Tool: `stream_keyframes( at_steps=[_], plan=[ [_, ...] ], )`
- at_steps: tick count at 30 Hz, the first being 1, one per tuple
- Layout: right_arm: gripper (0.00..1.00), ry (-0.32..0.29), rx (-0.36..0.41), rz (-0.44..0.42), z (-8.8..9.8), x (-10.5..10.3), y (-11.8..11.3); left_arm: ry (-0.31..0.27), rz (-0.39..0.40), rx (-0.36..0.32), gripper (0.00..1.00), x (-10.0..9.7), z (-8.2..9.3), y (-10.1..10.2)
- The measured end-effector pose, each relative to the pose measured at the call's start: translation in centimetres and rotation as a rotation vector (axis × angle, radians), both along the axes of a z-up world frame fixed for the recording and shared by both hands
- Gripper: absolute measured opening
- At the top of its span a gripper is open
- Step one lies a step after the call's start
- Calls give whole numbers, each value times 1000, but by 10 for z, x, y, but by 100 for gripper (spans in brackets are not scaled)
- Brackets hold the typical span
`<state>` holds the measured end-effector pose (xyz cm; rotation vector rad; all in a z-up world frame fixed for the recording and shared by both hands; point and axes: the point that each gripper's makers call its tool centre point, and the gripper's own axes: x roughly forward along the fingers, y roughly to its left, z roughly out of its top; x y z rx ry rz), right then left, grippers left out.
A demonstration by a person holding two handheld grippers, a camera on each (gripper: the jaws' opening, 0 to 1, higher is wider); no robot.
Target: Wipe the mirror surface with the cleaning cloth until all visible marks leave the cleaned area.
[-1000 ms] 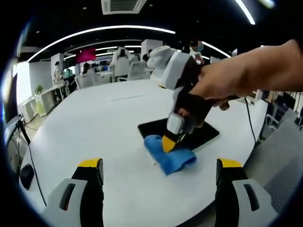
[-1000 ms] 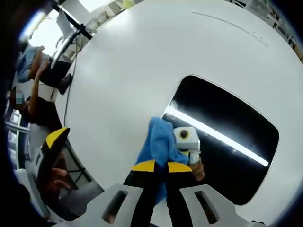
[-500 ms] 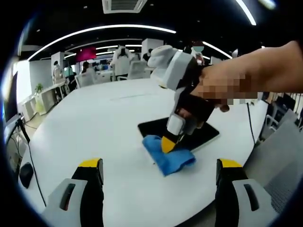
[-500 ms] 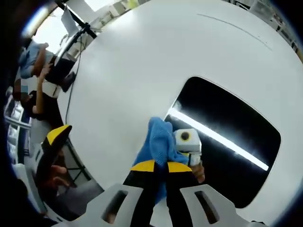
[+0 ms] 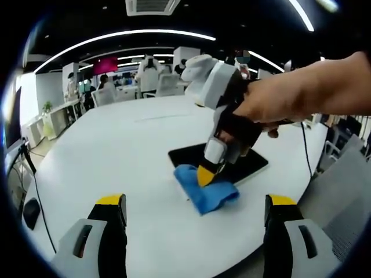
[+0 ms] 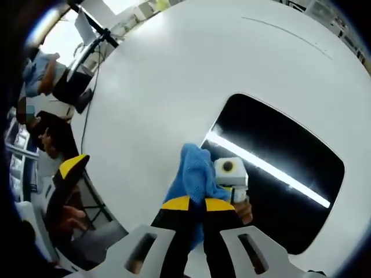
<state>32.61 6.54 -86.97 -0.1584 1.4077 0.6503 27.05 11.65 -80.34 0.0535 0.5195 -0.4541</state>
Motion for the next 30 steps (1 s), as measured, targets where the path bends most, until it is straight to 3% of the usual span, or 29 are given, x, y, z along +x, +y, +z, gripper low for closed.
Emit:
stream_keyframes(
  at_steps=[8, 30],
  plan=[
    [2, 20, 6, -5, 1, 2, 0, 0, 3, -2, 100, 0, 0, 1],
    [2, -2, -11, -1, 1, 29, -1, 2, 2, -3, 100, 0, -1, 0]
  ],
)
